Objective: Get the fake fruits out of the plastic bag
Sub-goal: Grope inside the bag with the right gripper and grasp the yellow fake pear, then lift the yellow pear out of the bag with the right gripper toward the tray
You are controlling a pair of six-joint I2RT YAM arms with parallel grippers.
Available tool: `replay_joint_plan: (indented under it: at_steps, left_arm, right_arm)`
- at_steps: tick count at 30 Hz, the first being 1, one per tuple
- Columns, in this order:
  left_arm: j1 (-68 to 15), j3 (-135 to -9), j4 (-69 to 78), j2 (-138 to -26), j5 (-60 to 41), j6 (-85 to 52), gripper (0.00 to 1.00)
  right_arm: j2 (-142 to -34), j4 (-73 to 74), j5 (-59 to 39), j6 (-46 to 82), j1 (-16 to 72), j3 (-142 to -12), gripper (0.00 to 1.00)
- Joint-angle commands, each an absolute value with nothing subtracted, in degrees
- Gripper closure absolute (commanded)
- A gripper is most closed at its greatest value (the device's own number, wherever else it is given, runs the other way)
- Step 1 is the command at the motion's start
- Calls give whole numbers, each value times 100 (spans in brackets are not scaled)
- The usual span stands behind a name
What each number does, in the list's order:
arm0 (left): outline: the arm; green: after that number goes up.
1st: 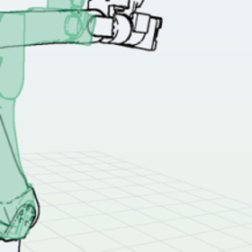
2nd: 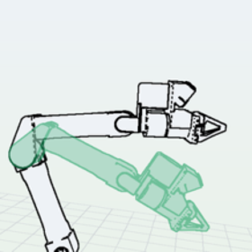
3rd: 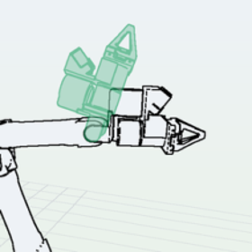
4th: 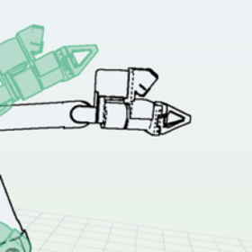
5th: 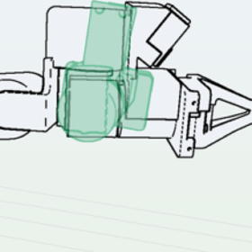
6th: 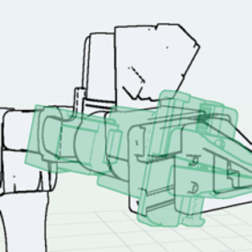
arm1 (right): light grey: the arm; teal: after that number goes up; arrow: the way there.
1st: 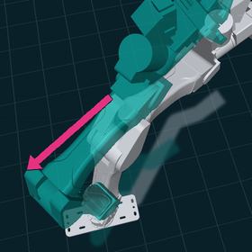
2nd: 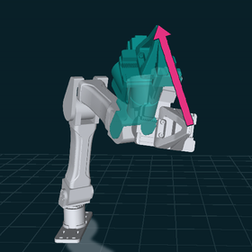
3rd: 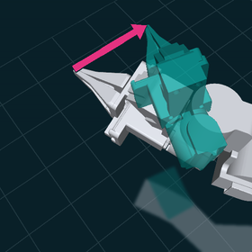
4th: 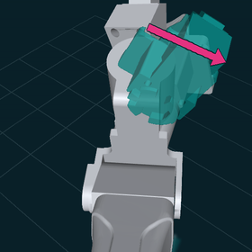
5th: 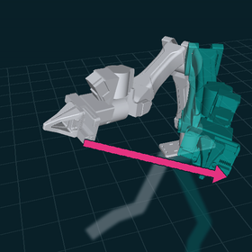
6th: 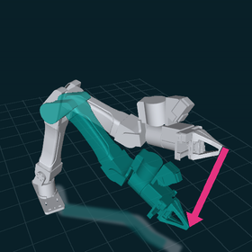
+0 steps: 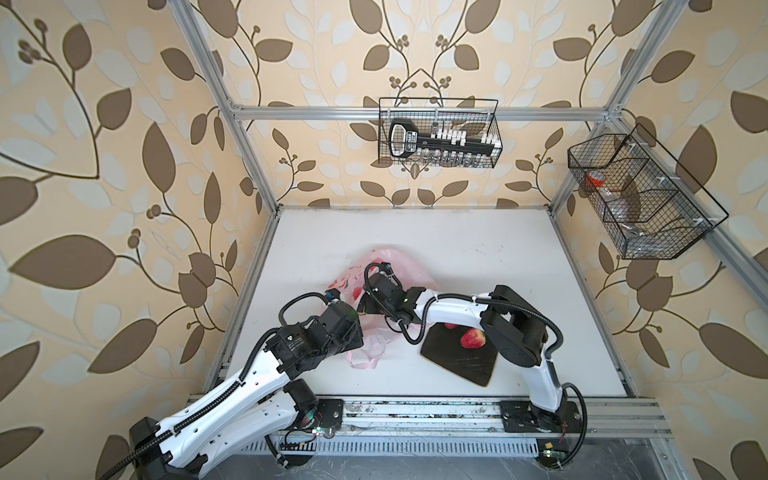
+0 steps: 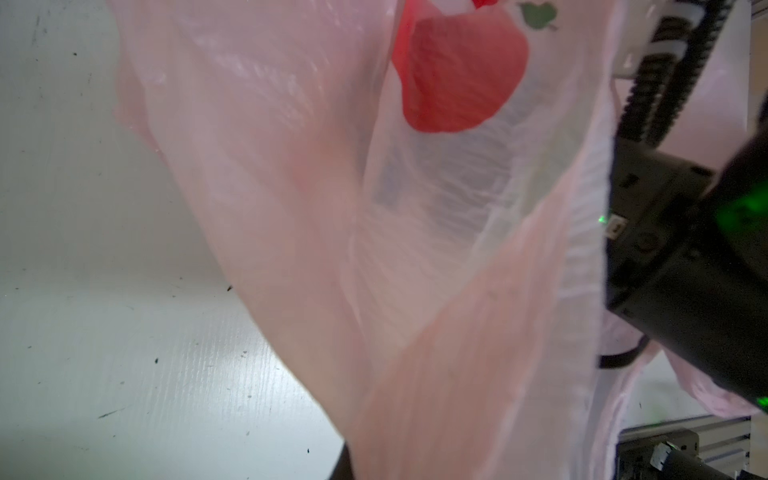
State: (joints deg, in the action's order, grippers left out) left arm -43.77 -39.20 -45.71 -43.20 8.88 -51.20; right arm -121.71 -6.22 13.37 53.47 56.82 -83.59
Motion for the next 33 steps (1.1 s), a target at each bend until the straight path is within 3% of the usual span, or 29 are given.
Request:
replay_joint_plan:
  at_steps: [1, 7, 13, 18, 20, 33]
  left_arm:
    - [-4307, -3886, -4654, -4293, 800, -5173, 100]
    - [-4307, -3857, -4623, -4271, 802, -5177, 100]
    - [-4307, -3858, -4663, -4261, 854, -5192, 100]
    - [-4310, -3871, -4744, -4263, 986, -5280, 100]
    - [-4308, -3848, -4785, -4263, 1065, -5354, 100]
    - [-4307, -3702, -4720, -4069, 1402, -5647, 100]
  right_arm:
    - [-12476, -842, 1502, 5300, 5665, -8644, 3]
    - [-12959, -900, 1467, 5067, 5669, -9128, 3]
    - [-13164, -963, 1629, 4880, 5664, -9359, 22]
    - [-12839, -762, 1648, 4561, 5669, -9128, 41]
    - [-12608, -632, 1618, 4423, 5691, -8954, 44]
    - [-10394, -213, 750, 3179, 5950, -7091, 47]
